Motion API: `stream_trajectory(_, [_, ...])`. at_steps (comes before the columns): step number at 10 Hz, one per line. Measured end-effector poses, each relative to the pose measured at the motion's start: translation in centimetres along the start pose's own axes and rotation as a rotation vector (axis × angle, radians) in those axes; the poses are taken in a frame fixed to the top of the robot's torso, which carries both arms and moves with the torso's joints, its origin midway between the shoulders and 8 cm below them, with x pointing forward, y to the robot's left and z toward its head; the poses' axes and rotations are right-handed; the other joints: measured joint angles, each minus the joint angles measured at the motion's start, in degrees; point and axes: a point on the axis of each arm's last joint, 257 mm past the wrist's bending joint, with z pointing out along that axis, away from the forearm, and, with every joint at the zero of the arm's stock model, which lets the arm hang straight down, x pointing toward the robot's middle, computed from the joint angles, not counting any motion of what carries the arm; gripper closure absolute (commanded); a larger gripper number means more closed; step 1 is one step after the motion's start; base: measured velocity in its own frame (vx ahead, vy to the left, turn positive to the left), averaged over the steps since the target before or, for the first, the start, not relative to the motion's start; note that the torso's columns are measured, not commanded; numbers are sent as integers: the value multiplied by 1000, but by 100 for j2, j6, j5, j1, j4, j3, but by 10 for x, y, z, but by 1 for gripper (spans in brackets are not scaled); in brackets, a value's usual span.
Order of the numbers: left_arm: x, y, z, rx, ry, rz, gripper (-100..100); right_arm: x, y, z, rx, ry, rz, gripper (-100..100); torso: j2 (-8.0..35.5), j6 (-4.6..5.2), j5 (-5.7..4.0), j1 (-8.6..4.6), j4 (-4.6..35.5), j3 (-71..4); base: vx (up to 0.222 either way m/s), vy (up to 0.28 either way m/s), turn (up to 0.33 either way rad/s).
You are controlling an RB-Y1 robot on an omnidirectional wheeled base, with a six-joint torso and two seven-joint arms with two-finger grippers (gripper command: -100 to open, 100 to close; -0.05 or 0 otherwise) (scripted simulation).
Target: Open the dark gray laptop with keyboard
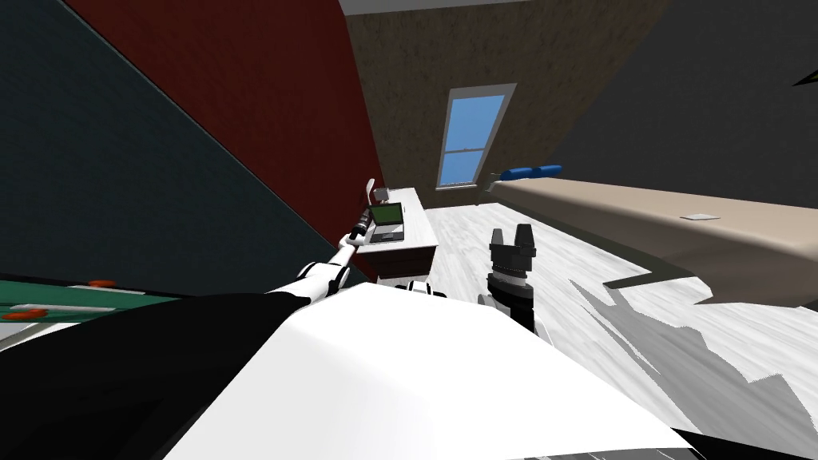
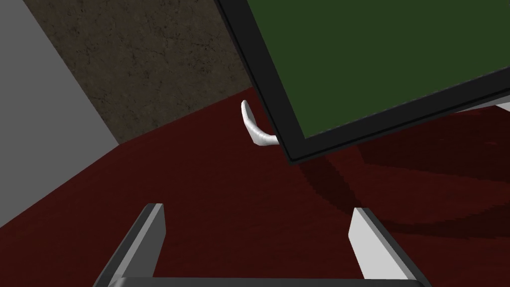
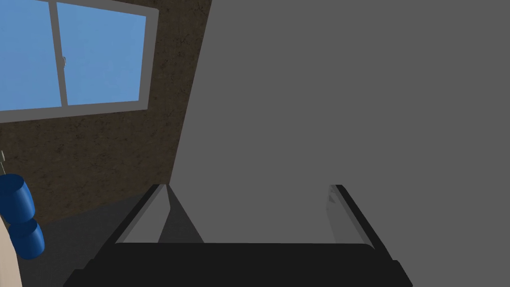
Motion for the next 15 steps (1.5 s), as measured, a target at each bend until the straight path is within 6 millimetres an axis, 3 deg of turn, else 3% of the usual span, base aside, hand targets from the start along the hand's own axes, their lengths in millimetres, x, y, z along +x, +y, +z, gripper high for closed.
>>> stream_trajectory(13, [-27,15,34,-191,-21,83,-100,0,0,0,0,0,0,0,16,-1,-2,-14,3,9,57,53,-39])
stream_trajectory(15, [-41,20,34,-205,-47,88,-100,0,0,0,0,0,0,0,27,-2,-3,-8,8,17,-41,44,-186])
